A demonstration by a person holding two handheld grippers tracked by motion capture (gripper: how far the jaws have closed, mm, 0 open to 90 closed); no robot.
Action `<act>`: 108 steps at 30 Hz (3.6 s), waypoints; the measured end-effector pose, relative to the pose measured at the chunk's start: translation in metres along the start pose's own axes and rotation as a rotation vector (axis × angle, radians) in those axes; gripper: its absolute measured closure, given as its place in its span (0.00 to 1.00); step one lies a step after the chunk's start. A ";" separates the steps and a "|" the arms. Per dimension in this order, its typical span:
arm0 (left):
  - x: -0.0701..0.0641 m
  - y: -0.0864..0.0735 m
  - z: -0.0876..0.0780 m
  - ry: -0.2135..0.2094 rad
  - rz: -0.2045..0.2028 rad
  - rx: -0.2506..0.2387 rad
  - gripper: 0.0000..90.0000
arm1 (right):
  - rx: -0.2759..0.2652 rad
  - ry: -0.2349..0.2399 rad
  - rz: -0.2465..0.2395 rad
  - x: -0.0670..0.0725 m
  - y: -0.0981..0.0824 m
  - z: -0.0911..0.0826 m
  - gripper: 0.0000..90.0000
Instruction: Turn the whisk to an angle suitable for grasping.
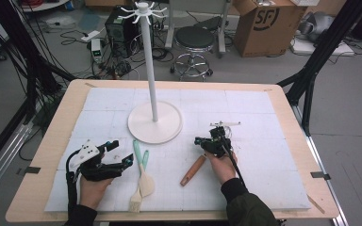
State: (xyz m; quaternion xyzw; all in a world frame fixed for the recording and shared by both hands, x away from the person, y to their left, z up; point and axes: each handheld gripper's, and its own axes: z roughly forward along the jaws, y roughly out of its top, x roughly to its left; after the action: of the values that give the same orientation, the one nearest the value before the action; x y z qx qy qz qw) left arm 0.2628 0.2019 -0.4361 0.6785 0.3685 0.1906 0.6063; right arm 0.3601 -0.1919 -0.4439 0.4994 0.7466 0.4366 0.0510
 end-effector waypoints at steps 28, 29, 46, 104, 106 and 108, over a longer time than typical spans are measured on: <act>-0.001 0.000 0.003 0.000 0.016 0.010 0.20 | 0.059 0.292 0.018 0.035 -0.086 -0.050 1.00; -0.001 0.000 0.003 0.000 0.016 0.010 0.20 | 0.060 0.291 0.008 0.036 -0.086 -0.050 1.00; -0.001 0.000 0.003 -0.003 0.012 0.007 0.20 | 0.184 0.340 -0.053 0.068 -0.091 -0.029 1.00; -0.001 0.001 0.003 -0.003 0.014 0.002 0.20 | 0.131 0.257 -0.008 0.053 -0.042 0.013 1.00; -0.001 0.001 0.003 -0.005 0.016 0.003 0.20 | 0.127 0.254 -0.007 0.054 -0.038 0.018 1.00; -0.001 0.002 0.003 -0.007 0.015 0.001 0.20 | 0.126 0.257 0.002 0.054 -0.037 0.020 1.00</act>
State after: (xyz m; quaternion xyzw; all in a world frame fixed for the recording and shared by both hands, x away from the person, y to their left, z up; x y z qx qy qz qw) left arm 0.2644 0.1993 -0.4349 0.6822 0.3614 0.1923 0.6058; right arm 0.3179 -0.1414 -0.4625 0.4422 0.7724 0.4494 -0.0767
